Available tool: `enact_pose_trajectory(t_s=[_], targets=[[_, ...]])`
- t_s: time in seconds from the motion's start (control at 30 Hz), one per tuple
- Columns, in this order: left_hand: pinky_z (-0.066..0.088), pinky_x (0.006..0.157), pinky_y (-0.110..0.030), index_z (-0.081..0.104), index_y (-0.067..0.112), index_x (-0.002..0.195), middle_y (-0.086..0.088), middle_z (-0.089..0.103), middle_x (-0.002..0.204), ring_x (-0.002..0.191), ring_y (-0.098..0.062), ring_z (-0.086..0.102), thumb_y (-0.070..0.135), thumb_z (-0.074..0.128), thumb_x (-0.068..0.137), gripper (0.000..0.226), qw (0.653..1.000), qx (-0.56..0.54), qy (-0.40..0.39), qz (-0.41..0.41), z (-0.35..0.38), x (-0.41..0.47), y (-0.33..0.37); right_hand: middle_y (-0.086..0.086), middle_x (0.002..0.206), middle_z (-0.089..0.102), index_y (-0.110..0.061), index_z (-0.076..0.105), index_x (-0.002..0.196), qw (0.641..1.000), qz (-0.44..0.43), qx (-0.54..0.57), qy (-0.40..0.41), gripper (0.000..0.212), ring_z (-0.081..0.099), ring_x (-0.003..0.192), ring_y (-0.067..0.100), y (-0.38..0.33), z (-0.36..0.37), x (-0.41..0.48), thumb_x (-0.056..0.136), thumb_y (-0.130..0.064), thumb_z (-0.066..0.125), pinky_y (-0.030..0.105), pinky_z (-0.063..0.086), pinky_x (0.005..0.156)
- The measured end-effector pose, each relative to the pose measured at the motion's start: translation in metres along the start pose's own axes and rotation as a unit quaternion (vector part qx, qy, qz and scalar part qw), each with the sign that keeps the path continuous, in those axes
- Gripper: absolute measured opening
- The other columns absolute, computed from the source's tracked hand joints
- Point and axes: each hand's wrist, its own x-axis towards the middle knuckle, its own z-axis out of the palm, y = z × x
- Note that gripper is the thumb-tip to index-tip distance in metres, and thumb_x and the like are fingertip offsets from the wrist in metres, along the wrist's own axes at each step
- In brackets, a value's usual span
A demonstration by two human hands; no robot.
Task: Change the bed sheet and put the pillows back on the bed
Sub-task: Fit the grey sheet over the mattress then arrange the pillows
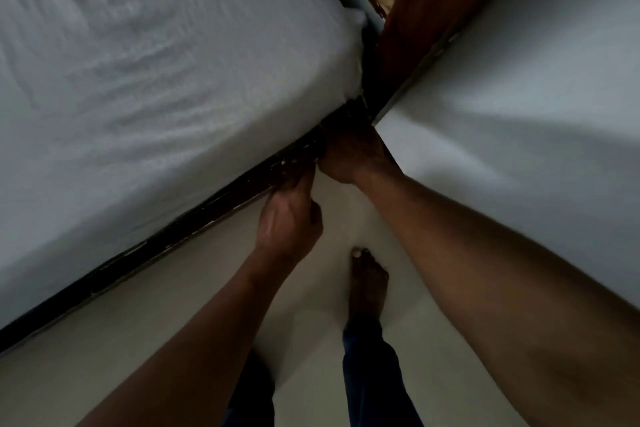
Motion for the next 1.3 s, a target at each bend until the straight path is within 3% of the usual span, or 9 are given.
enact_pose_trajectory(t_s=[0.2,0.4,0.47,0.57,0.6,0.73,0.93,1.1,1.3], targets=[[0.051,0.091,-0.032,0.046,0.01,0.147,-0.014,0.053,0.145,0.121,-0.033,0.058,-0.003,0.047,0.08,0.069,0.998,-0.021,-0.006,0.066,0.002,0.032,0.008,0.017,0.159,0.037,-0.002,0.04,0.151,0.994,-0.072,-0.045,0.072,0.082,0.026,0.152,0.032,0.029,0.009,-0.083,0.074,-0.015,0.062,0.051,0.024,0.122],[0.057,0.086,-0.044,0.047,0.013,0.146,-0.019,0.06,0.132,0.114,-0.042,0.059,0.006,0.041,0.075,0.072,0.994,-0.101,0.021,-0.026,0.003,0.053,0.022,0.012,0.148,0.054,-0.008,0.049,0.148,0.955,0.036,0.238,0.173,0.061,0.056,0.131,0.025,0.017,-0.002,-0.101,0.087,-0.01,0.05,0.037,0.047,0.108],[0.056,0.089,-0.043,0.05,0.012,0.144,-0.019,0.059,0.136,0.119,-0.042,0.057,0.006,0.039,0.075,0.07,0.992,-0.117,0.023,-0.033,0.003,0.045,0.022,0.006,0.144,0.058,-0.014,0.053,0.146,0.864,0.113,0.456,0.184,0.057,0.057,0.126,0.017,0.002,-0.013,-0.061,0.09,-0.021,0.056,0.037,0.046,0.108],[0.056,0.09,-0.042,0.052,0.01,0.142,-0.02,0.058,0.139,0.121,-0.042,0.058,-0.003,0.047,0.08,0.064,0.992,-0.118,0.017,-0.037,0.002,0.037,0.015,0.008,0.139,0.061,-0.012,0.055,0.142,0.616,0.184,0.746,0.173,0.069,0.056,0.129,0.025,-0.019,-0.027,-0.008,0.078,-0.037,0.058,0.049,0.043,0.114],[0.057,0.089,-0.041,0.052,0.01,0.143,-0.019,0.058,0.139,0.12,-0.04,0.059,-0.004,0.049,0.082,0.062,0.993,-0.114,0.016,-0.037,0.002,0.036,0.011,0.01,0.14,0.061,-0.014,0.055,0.143,0.581,0.196,0.772,0.171,0.072,0.056,0.129,0.029,-0.024,-0.027,0.002,0.076,-0.04,0.056,0.053,0.042,0.114],[0.055,0.086,-0.039,0.052,0.011,0.143,-0.019,0.059,0.135,0.116,-0.04,0.059,-0.006,0.051,0.082,0.063,0.995,-0.098,0.022,-0.025,-0.002,0.031,-0.002,0.011,0.143,0.058,-0.022,0.054,0.144,0.546,0.23,0.788,0.166,0.066,0.053,0.131,0.034,-0.04,-0.032,0.005,0.086,-0.053,0.042,0.058,0.039,0.114],[0.039,0.112,-0.03,0.036,0.02,0.155,-0.01,0.046,0.153,0.139,-0.028,0.042,-0.01,0.05,0.081,0.081,0.992,-0.119,0.027,0.005,-0.018,0.022,-0.022,0.014,0.144,0.058,-0.026,0.052,0.147,0.484,0.213,0.844,0.089,0.054,0.054,0.128,0.04,-0.008,-0.035,0.021,0.103,-0.048,0.029,0.068,0.04,0.105],[0.04,0.106,-0.029,0.037,0.015,0.155,-0.015,0.05,0.149,0.133,-0.034,0.049,-0.009,0.053,0.084,0.076,0.993,-0.113,0.015,-0.01,-0.016,0.019,-0.035,0.014,0.147,0.054,-0.03,0.049,0.148,0.456,0.218,0.859,0.081,0.056,0.051,0.131,0.043,-0.012,-0.028,0.019,0.101,-0.055,0.031,0.071,0.038,0.104],[0.059,0.089,-0.041,0.06,0.008,0.137,-0.018,0.066,0.128,0.111,-0.039,0.065,-0.004,0.045,0.077,0.062,0.993,-0.08,0.059,0.064,-0.025,0.022,-0.015,0.016,0.121,0.067,-0.015,0.061,0.132,0.415,0.285,0.844,0.184,0.039,0.059,0.115,0.038,-0.023,-0.01,0.01,0.107,-0.029,0.034,0.055,0.042,0.109]])
